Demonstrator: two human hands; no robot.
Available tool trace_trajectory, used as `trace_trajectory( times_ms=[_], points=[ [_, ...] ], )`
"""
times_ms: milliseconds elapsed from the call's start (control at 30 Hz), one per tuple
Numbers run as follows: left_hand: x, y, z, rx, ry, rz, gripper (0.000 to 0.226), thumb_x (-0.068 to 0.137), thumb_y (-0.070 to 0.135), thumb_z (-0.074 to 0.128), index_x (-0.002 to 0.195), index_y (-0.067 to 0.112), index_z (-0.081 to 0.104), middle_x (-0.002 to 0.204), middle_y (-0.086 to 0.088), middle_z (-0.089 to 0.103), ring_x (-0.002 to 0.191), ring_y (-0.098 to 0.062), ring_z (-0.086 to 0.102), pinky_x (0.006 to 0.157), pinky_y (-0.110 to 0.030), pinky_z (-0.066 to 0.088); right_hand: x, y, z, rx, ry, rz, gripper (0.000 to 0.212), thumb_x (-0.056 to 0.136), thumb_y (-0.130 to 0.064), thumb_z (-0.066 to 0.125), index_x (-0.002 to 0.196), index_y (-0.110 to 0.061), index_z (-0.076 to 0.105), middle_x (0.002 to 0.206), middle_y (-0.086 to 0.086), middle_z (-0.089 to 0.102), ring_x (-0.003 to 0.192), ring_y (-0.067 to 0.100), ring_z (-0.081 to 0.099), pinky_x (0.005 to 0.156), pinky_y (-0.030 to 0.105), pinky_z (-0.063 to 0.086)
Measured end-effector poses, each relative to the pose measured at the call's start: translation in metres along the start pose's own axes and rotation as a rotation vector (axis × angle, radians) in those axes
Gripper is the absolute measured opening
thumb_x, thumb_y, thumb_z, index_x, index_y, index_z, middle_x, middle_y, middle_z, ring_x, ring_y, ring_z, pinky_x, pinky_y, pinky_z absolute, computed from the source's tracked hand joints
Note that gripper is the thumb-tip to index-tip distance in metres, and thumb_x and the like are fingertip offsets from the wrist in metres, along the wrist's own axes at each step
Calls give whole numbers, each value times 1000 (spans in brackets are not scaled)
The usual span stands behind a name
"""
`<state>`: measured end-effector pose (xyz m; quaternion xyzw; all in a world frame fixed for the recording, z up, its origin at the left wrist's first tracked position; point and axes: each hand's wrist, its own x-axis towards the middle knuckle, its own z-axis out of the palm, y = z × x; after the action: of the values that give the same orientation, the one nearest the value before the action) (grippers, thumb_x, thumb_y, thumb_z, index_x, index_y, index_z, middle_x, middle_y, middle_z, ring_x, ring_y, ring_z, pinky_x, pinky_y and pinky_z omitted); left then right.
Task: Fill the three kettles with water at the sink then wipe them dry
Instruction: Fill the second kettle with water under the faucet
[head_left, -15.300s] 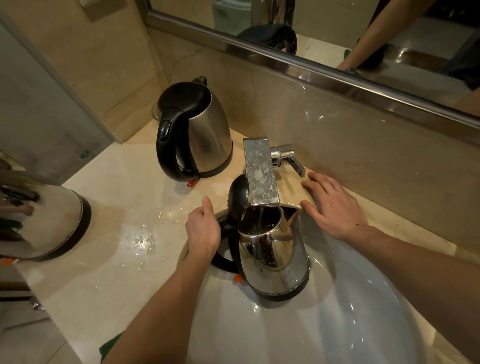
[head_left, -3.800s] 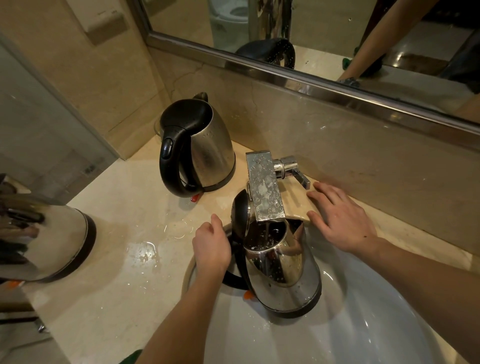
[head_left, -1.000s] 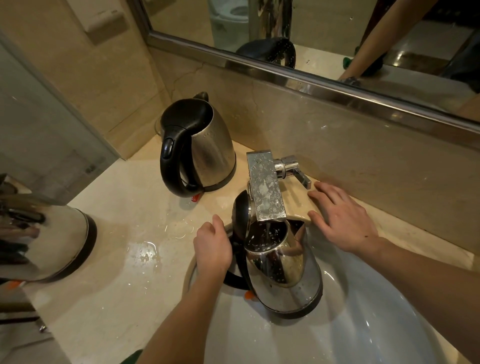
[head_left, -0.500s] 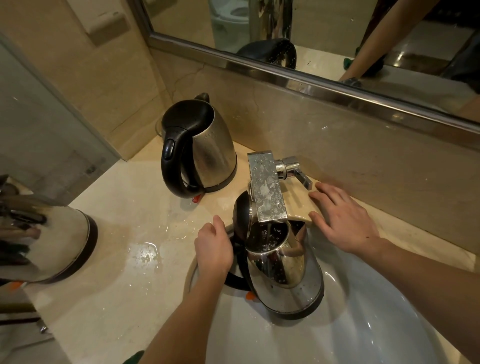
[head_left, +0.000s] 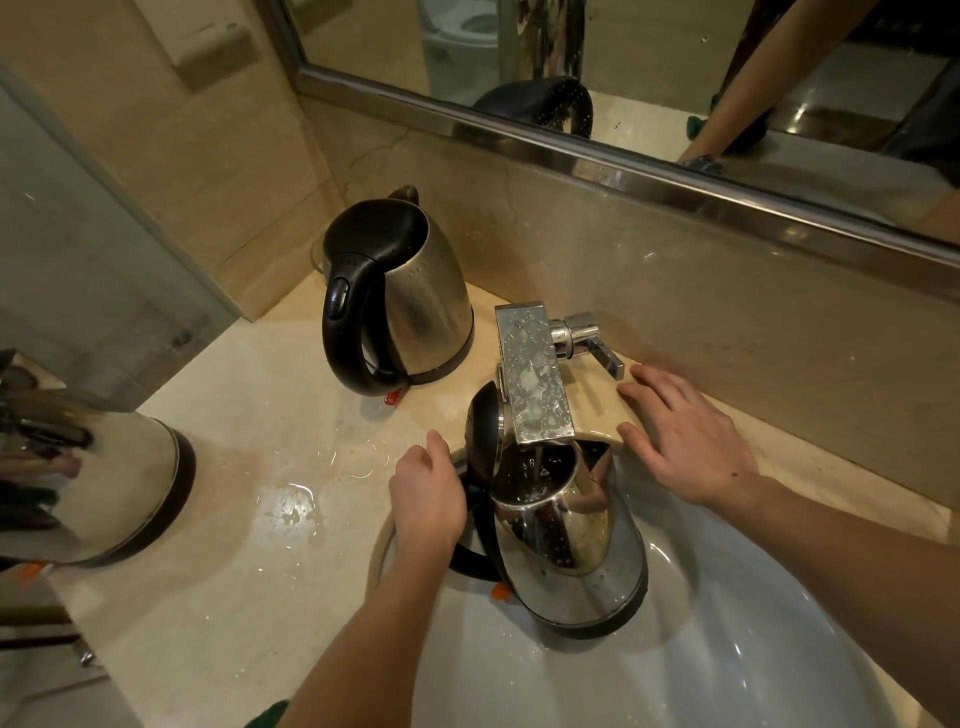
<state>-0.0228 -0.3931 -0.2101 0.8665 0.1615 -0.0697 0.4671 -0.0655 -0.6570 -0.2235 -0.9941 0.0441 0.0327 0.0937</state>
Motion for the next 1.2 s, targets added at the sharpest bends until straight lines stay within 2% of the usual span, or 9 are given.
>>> trace_trajectory(
  times_ms=[1200],
  points=[
    [-1,2,0,4,-5,-6,47,105,34,32,63,13,37,63,-5,39,59,-15,38,58,-34,33,1,-1,-1,-11,-16,5,71,89,-63,10,146,-28,36,156,-4,29,144,16,22,111,39,33]
  ],
)
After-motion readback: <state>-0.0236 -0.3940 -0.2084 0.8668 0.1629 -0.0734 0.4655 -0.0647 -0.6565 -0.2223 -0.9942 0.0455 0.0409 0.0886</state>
